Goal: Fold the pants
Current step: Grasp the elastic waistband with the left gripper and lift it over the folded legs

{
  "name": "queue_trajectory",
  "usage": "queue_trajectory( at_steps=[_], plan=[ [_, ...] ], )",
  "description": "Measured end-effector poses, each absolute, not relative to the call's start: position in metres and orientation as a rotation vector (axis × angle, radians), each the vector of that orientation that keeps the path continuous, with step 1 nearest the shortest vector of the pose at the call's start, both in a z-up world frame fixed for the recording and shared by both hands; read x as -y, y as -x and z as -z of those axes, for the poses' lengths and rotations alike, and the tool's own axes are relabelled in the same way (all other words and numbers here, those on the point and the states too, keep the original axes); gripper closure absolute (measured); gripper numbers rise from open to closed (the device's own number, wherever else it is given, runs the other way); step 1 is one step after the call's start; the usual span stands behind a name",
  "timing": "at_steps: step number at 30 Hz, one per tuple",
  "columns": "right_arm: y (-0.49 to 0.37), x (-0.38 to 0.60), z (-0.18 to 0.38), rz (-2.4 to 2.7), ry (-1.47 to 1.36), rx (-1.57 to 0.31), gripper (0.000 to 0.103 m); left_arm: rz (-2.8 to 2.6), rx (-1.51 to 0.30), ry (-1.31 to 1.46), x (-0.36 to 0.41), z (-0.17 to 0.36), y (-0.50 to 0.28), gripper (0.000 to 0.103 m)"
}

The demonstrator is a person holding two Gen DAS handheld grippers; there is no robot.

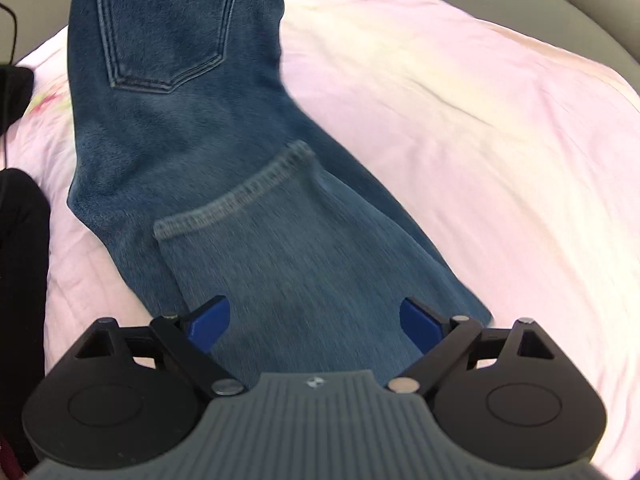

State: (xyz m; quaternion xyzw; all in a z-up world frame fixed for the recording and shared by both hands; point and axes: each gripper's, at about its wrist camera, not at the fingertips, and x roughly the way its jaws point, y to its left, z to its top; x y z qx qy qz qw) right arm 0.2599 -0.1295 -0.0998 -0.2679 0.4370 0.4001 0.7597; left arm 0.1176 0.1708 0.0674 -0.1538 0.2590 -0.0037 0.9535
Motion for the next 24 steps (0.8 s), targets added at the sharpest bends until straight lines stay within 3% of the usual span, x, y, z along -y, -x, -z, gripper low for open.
queue_trajectory(
  at_steps=[6,15,24],
  plan=[
    [-0.244,0.183,0.094,-0.786,0.467,-0.959,0.015,0.122,-0.597,0.147,-0.066,-0.041,-0.143,0.064],
    [-0.236,0.239,0.115,-0.714,0.36,-1.025,0.021,0.311,-0.795,-0.089,0.076,0.05,-0.155,0.066],
    [-0.227,0.26,0.139,-0.669,0.325,-1.048,0.023,0.459,-0.953,-0.173,0.097,0.102,-0.161,0.06]
  ],
)
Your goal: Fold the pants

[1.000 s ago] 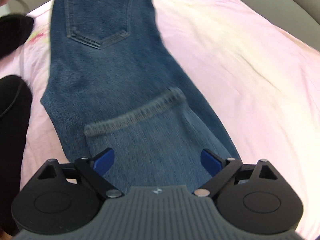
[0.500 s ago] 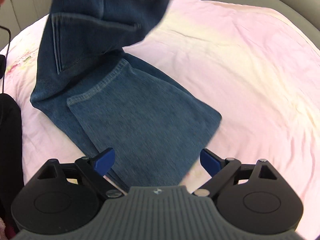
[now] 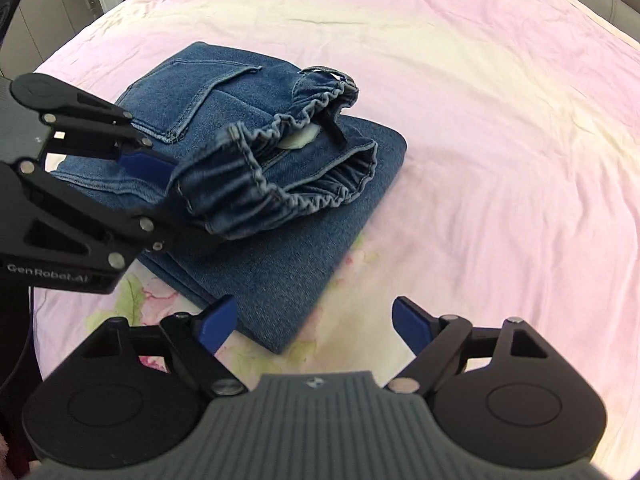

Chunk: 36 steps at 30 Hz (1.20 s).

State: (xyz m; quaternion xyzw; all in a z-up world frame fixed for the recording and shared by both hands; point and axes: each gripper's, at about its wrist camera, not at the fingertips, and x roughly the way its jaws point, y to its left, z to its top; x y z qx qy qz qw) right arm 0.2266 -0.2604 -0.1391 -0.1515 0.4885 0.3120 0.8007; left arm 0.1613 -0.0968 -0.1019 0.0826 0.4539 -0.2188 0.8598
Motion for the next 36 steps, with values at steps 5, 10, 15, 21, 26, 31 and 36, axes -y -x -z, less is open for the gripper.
queue_trajectory(
  at_steps=[5,10,15,21,26,31,36],
  plan=[
    [-0.225,0.259,0.128,-0.635,0.304,-1.043,0.026,0.555,-0.954,-0.113,0.085,0.089,-0.162,0.033],
    [-0.234,0.256,0.097,-0.631,0.184,-1.017,0.028,0.518,-0.941,-0.153,0.053,0.074,-0.144,0.031],
    [-0.255,0.234,0.089,-0.598,0.058,-1.019,0.038,0.396,-0.948,-0.201,0.005,0.072,-0.126,0.025],
    [-0.294,0.214,0.117,-0.526,-0.083,-1.094,0.049,0.263,-1.048,-0.163,-0.066,0.089,-0.105,0.018],
    [-0.31,0.212,0.136,-0.498,-0.259,-1.188,0.078,0.217,-1.15,-0.174,-0.09,0.115,-0.095,0.018],
    [-0.291,0.204,0.098,-0.513,-0.185,-1.085,0.094,0.145,-1.229,-0.213,-0.095,0.14,-0.101,0.044],
    [-0.261,0.209,0.05,-0.554,-0.123,-0.96,0.099,0.126,-1.186,-0.042,-0.117,0.131,-0.096,0.071]
  ],
)
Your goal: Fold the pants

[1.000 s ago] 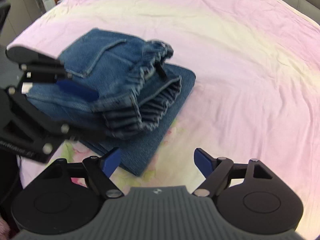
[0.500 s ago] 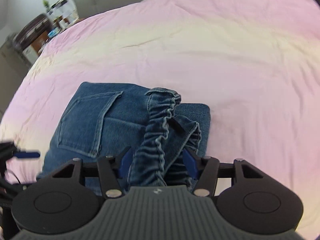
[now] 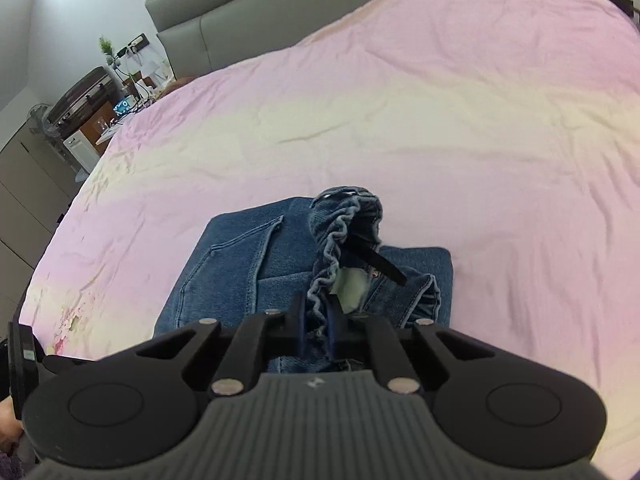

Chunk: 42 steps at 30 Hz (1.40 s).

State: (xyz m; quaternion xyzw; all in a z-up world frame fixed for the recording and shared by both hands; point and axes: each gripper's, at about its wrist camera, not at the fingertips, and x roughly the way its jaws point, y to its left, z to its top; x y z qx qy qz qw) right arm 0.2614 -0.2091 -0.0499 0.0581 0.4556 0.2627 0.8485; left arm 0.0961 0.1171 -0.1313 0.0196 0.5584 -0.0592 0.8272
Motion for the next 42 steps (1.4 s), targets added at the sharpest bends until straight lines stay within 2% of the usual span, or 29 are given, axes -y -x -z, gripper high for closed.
queue_trajectory(
  at_steps=[5,10,14,17,18,20,21,24,28,32,36,40,41,42],
  plan=[
    [-0.246,0.229,0.061,-0.467,-0.042,-0.945,0.103,0.083,-1.185,0.176,-0.148,0.13,-0.093,0.072],
    [-0.233,0.249,0.105,-0.324,0.012,-0.999,0.103,0.056,-1.211,0.157,-0.149,0.138,-0.095,0.072],
    [-0.229,0.299,0.131,-0.275,-0.175,-1.088,0.103,0.101,-1.232,0.066,-0.139,0.132,-0.096,0.072],
    [-0.232,0.315,0.122,-0.305,-0.284,-1.073,0.103,0.118,-1.258,-0.023,-0.129,0.118,-0.097,0.069],
    [-0.234,0.314,0.116,-0.315,-0.303,-1.056,0.097,0.122,-1.263,-0.036,-0.129,0.112,-0.096,0.069],
    [-0.239,0.307,0.102,-0.352,-0.331,-1.021,0.078,0.131,-1.244,-0.058,-0.129,0.097,-0.094,0.067],
    [-0.244,0.303,0.096,-0.373,-0.349,-1.005,0.062,0.137,-1.231,-0.049,-0.131,0.089,-0.094,0.067],
    [-0.259,0.283,0.087,-0.416,-0.414,-0.984,0.057,0.135,-1.186,0.025,-0.14,0.068,-0.103,0.064],
    [-0.283,0.269,0.098,-0.44,-0.523,-1.0,0.043,0.102,-1.147,0.088,-0.147,0.064,-0.129,0.062],
    [-0.305,0.263,0.122,-0.451,-0.654,-1.067,0.043,0.089,-1.125,0.135,-0.147,0.071,-0.158,0.06],
    [-0.323,0.258,0.145,-0.418,-0.687,-1.114,0.036,0.084,-1.122,0.155,-0.142,0.083,-0.179,0.06],
    [-0.335,0.256,0.163,-0.429,-0.767,-1.152,0.034,0.082,-1.128,0.16,-0.139,0.091,-0.19,0.06],
    [-0.336,0.257,0.167,-0.442,-0.78,-1.157,0.036,0.08,-1.131,0.159,-0.138,0.093,-0.192,0.06],
    [-0.336,0.257,0.169,-0.461,-0.793,-1.16,0.047,0.079,-1.133,0.158,-0.137,0.094,-0.193,0.06]
  ],
)
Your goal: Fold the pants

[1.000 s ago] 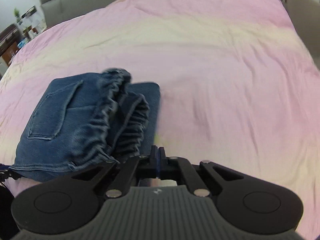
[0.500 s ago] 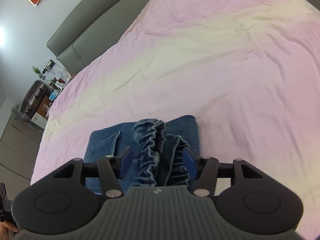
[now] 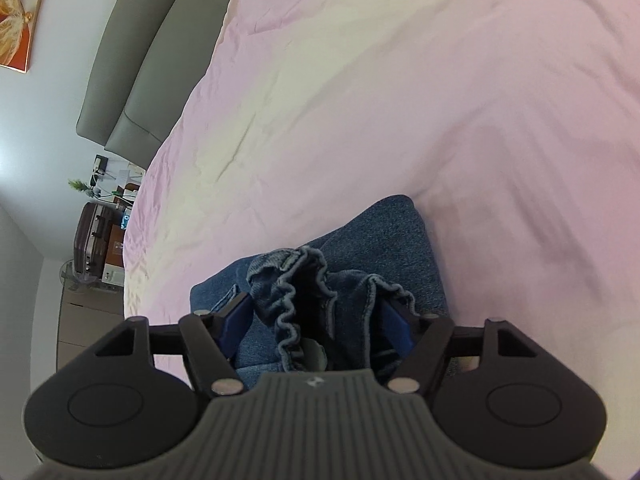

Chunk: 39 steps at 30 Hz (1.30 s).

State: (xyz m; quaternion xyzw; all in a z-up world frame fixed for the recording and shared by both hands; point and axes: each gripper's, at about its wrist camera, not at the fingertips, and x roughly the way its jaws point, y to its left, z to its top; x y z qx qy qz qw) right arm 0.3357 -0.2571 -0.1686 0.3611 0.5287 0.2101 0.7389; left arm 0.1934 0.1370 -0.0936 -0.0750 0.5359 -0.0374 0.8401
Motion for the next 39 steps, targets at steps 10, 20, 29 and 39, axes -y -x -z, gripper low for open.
queue_trajectory(
  at_steps=[10,20,29,39],
  plan=[
    [-0.332,0.233,0.097,-0.607,-0.486,-0.94,0.088,0.06,-1.084,0.178,-0.133,0.087,-0.197,0.06],
    [-0.35,0.244,0.153,-0.415,-0.341,-1.063,0.089,0.059,-1.005,0.151,-0.127,0.084,-0.218,0.06],
    [-0.319,0.205,0.081,-0.46,-0.076,-0.886,0.067,0.065,-0.92,0.119,-0.129,0.086,-0.247,0.062],
    [-0.309,0.189,0.14,-0.384,0.026,-1.05,0.09,0.077,-0.987,0.092,-0.127,0.131,-0.292,0.074]
  ],
)
